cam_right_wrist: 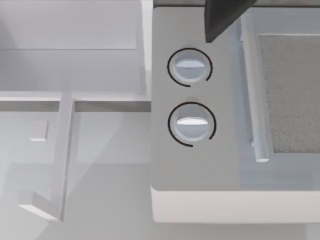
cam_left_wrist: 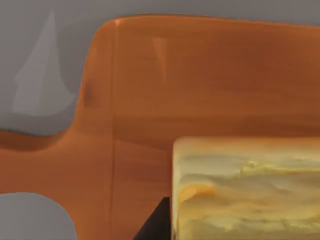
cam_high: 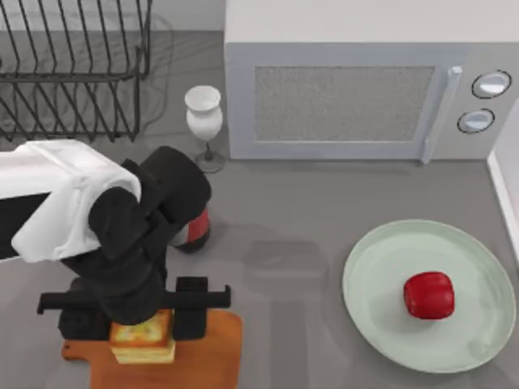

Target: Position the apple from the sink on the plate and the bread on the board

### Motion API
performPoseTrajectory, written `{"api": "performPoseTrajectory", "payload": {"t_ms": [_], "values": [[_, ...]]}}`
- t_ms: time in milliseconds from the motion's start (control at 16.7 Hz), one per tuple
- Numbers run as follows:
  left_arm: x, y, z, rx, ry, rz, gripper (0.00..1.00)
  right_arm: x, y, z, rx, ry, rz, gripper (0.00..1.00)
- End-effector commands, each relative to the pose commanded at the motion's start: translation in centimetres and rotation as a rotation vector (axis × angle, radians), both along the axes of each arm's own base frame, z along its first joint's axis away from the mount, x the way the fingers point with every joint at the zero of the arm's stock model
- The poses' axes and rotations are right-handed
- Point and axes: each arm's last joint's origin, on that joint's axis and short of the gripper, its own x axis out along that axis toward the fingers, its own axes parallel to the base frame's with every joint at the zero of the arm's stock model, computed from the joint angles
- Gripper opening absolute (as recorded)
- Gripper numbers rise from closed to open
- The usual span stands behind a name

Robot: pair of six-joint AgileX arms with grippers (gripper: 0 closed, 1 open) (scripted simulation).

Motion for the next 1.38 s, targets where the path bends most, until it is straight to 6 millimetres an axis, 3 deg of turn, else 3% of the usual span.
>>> {"api": "performPoseTrajectory", "payload": {"t_ms": [480,1260,1380], "values": [[-0.2,0.1,-1.4,0.012,0.017,0.0,0.0,0.0,0.0,0.0,0.0,0.0,0.0,1.0],[-0.2,0.1,-1.4,0.012,0.017,0.0,0.98,0.0,0.0,0.0,0.0,0.0,0.0,1.0],[-0.2,0.1,-1.4,0.012,0.017,0.0,1.0,0.0,0.0,0.0,0.0,0.0,0.0,1.0]]}}
